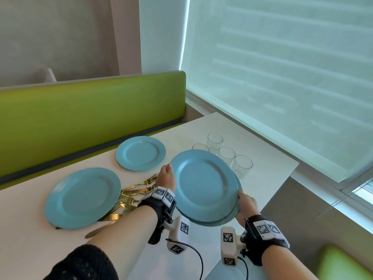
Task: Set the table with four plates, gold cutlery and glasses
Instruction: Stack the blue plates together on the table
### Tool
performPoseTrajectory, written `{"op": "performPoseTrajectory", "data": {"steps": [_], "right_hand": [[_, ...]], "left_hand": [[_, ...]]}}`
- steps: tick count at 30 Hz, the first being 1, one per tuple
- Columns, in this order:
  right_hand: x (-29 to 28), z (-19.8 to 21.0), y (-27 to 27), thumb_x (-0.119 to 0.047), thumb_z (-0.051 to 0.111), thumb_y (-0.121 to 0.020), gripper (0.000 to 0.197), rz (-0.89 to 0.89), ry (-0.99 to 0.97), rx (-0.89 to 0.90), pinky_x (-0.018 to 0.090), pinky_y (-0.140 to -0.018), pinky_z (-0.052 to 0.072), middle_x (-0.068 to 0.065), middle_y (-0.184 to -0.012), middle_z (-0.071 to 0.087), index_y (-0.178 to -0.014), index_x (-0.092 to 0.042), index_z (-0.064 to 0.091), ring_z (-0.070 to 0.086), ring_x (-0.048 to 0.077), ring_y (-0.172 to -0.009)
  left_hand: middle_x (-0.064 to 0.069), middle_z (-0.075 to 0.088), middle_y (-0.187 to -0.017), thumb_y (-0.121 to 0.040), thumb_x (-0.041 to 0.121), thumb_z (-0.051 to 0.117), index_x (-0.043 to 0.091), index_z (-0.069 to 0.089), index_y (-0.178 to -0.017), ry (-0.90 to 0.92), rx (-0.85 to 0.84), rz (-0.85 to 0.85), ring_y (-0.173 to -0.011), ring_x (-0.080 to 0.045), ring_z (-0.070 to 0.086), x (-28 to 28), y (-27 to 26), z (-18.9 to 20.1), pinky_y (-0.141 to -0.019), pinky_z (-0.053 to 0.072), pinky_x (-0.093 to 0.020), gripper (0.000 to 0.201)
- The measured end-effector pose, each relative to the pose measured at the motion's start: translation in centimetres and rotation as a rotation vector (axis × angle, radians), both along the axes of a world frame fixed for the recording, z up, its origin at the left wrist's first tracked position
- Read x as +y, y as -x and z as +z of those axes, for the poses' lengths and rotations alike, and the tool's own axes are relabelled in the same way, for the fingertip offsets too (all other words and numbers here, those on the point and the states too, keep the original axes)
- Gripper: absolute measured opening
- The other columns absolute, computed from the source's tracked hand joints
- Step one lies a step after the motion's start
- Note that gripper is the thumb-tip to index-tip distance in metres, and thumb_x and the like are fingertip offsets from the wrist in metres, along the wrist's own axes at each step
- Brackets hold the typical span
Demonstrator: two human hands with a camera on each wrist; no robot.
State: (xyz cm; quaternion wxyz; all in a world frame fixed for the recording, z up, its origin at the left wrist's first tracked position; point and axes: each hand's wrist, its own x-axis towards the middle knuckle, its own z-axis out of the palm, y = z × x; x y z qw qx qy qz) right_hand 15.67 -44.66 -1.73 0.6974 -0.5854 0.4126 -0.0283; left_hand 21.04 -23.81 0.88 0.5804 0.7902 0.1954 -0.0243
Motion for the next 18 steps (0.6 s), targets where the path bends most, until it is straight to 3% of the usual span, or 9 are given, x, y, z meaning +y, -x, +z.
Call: {"op": "performPoseTrajectory", "data": {"steps": [3,5,7,10,13,15,18], "right_hand": [[0.9,0.0,-0.3,-0.018,0.039,-0.100,0.041,0.005,0.106,0.044,0.046,-0.097,0.044,0.029,-0.119,0.057,-0.128,0.012,0.047,0.050,0.025,-0.091],[1.5,0.1,-0.7,-0.017,0.036,-0.100,0.042,0.017,0.165,0.043,0.045,-0.097,0.044,0.030,-0.121,0.055,-0.128,0.013,0.046,0.045,0.023,-0.089],[2.2,0.1,-1.0,-0.019,0.035,-0.101,0.044,0.023,0.186,0.046,0.045,-0.099,0.043,0.028,-0.121,0.055,-0.128,0.012,0.046,0.047,0.024,-0.091],[3.9,0.3,-1.5,-0.033,0.032,-0.100,0.054,-0.028,0.134,0.019,0.043,-0.102,0.041,0.017,-0.124,0.052,-0.132,0.009,0.042,0.053,0.031,-0.109],[5.9,1.5,-1.7,-0.042,0.029,-0.101,0.062,-0.013,0.118,-0.019,0.039,-0.098,0.042,0.021,-0.129,0.051,-0.133,0.009,0.042,0.051,0.035,-0.119],[7.5,2.3,-1.5,-0.034,0.029,-0.102,0.053,0.058,0.195,-0.083,0.034,-0.090,0.043,0.021,-0.117,0.057,-0.125,0.008,0.051,0.054,0.034,-0.111],[9.5,2.5,-1.5,-0.030,0.034,-0.101,0.044,0.091,0.276,-0.117,0.038,-0.079,0.045,0.015,-0.093,0.059,-0.112,0.006,0.056,0.054,0.029,-0.089]], "left_hand": [[-0.020,0.055,-0.131,-0.102,0.029,0.027,0.006,0.053,-0.128,-0.170,0.003,-0.020,-0.121,-0.036,0.047,0.5,-0.1,0.0,-0.101,0.033,-0.035,0.043],[-0.021,0.055,-0.130,-0.101,0.028,0.029,0.008,0.055,-0.128,-0.254,0.011,-0.032,-0.121,-0.037,0.046,1.2,-0.2,-0.3,-0.104,0.030,-0.036,0.042],[-0.020,0.052,-0.134,-0.100,0.027,0.032,0.008,0.052,-0.131,-0.229,0.024,-0.055,-0.124,-0.036,0.045,2.0,-0.3,-0.7,-0.107,0.030,-0.038,0.042],[-0.018,0.047,-0.141,-0.099,0.028,0.036,0.010,0.044,-0.139,-0.146,0.060,-0.103,-0.130,-0.035,0.042,3.3,-0.1,-1.2,-0.110,0.032,-0.039,0.044],[-0.012,0.047,-0.142,-0.097,0.027,0.042,0.015,0.039,-0.142,-0.027,0.095,-0.130,-0.130,-0.033,0.044,5.1,0.2,-1.8,-0.108,0.035,-0.037,0.047],[-0.010,0.050,-0.140,-0.095,0.027,0.045,0.015,0.043,-0.138,0.035,0.096,-0.157,-0.127,-0.032,0.047,6.7,0.5,-1.7,-0.108,0.037,-0.037,0.046],[-0.011,0.056,-0.134,-0.080,0.044,0.047,0.014,0.054,-0.129,0.085,0.105,-0.223,-0.123,-0.030,0.052,9.6,0.2,-1.5,-0.107,0.040,-0.040,0.058]]}}
